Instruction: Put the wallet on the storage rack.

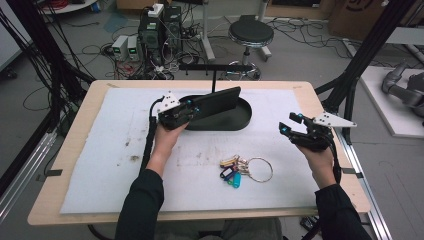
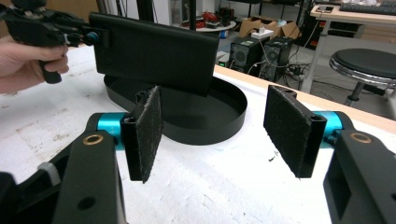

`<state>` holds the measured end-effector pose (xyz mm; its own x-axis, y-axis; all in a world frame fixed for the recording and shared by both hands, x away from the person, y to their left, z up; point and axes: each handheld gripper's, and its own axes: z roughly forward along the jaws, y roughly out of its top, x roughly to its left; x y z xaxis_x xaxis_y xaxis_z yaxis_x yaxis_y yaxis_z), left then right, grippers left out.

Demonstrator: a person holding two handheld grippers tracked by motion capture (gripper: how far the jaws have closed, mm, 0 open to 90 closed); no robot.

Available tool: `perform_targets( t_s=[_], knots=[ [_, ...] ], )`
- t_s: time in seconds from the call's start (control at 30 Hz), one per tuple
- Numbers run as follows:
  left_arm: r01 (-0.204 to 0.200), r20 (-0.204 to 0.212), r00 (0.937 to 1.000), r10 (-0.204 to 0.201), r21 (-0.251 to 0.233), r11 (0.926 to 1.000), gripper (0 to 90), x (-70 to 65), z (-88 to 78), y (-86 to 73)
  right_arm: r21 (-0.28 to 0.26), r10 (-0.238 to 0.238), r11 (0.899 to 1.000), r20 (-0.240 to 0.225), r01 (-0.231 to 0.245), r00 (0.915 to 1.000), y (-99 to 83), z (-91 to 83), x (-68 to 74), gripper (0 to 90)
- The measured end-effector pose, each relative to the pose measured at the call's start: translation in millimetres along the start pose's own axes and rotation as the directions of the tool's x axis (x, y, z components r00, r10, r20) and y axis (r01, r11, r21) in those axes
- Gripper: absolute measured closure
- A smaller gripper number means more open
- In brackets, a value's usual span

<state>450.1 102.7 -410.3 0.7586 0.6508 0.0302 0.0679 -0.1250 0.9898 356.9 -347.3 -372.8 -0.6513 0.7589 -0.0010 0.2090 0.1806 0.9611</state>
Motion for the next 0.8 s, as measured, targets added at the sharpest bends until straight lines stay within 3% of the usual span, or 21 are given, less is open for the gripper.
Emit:
perform_targets(
  t_s=[0.13,0.4,0.57,0.8],
  knots=[
    [0.027,-0.015,0.9995,-0.027,-0.022,0.9994,74.6,3.1,7.1,-7.8,-0.002,-0.001,1.000,0.003,0.001,1.0000,-0.2,0.0,-0.9,38.3],
    [0.026,-0.024,0.9994,-0.026,0.000,0.9997,74.6,4.4,19.8,-21.6,0.001,-0.004,1.000,0.010,0.004,0.9999,-1.1,0.5,-1.6,39.1],
    [0.041,-0.030,0.9987,-0.041,-0.012,0.9991,74.5,7.0,22.7,-26.7,0.003,-0.007,1.000,0.009,0.007,0.9999,-1.6,0.7,-1.8,39.1],
    [0.056,-0.046,0.9975,-0.054,0.028,0.9981,74.1,11.1,20.5,-29.5,0.011,-0.009,1.000,0.010,0.008,0.9999,-2.0,1.3,-1.3,39.2]
  ],
)
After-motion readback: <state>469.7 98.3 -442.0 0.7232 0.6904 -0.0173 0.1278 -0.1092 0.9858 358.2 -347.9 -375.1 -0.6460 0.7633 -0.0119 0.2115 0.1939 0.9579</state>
